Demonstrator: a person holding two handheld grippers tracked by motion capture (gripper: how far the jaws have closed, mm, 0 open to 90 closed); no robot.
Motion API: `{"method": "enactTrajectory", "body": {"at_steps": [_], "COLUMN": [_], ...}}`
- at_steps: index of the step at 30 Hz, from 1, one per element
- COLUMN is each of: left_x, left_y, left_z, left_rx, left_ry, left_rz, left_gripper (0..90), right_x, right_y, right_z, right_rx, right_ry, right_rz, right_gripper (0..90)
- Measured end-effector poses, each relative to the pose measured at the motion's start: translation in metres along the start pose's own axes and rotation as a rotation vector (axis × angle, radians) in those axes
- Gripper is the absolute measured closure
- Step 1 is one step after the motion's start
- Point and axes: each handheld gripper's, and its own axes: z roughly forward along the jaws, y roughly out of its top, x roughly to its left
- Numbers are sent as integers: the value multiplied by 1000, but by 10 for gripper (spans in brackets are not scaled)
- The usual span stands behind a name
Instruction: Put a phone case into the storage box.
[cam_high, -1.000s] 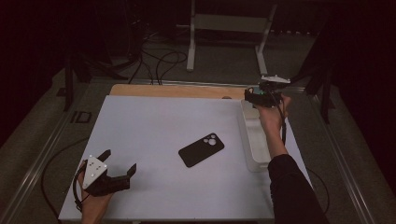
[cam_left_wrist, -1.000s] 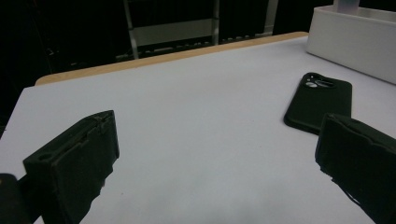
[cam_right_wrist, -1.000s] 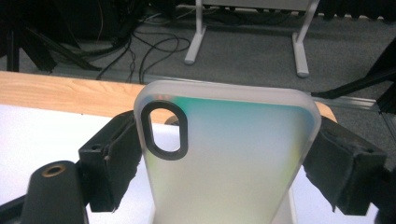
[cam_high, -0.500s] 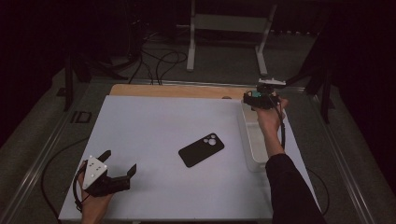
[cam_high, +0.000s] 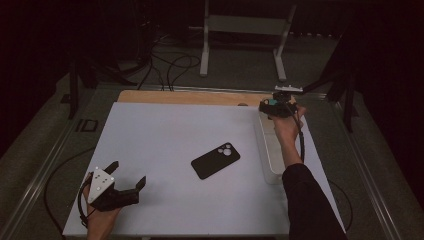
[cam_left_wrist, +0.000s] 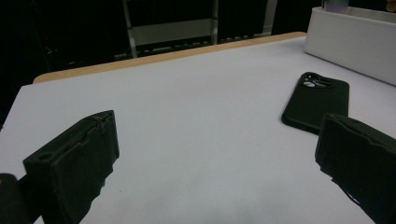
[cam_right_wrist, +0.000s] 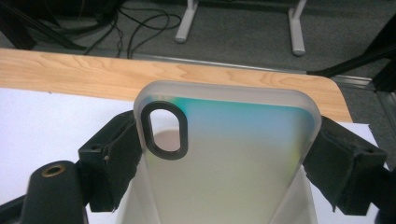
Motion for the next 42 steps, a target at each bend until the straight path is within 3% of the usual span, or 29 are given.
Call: {"method": "enactTrajectory", "body": {"at_steps": [20, 29, 36, 42], "left_x": [1, 0, 0, -2], "left_y": [-1, -1, -1, 0], "left_z": [-1, -1, 0, 1], "left_rx": [0, 3, 12, 19], "left_ry": [1, 0, 0, -1], "left_rz": [-7, -4, -1, 2], "left_gripper": [2, 2, 2, 2], "right_x": [-1, -5, -4, 6], "right_y": [0, 3, 2, -1], "right_z": [6, -6, -25, -47], "right_rx": [-25, -66, -90, -122], "right_ry": [17, 10, 86, 167], "right_rz": [30, 26, 18, -27], "right_gripper": [143, 105, 106, 106]}}
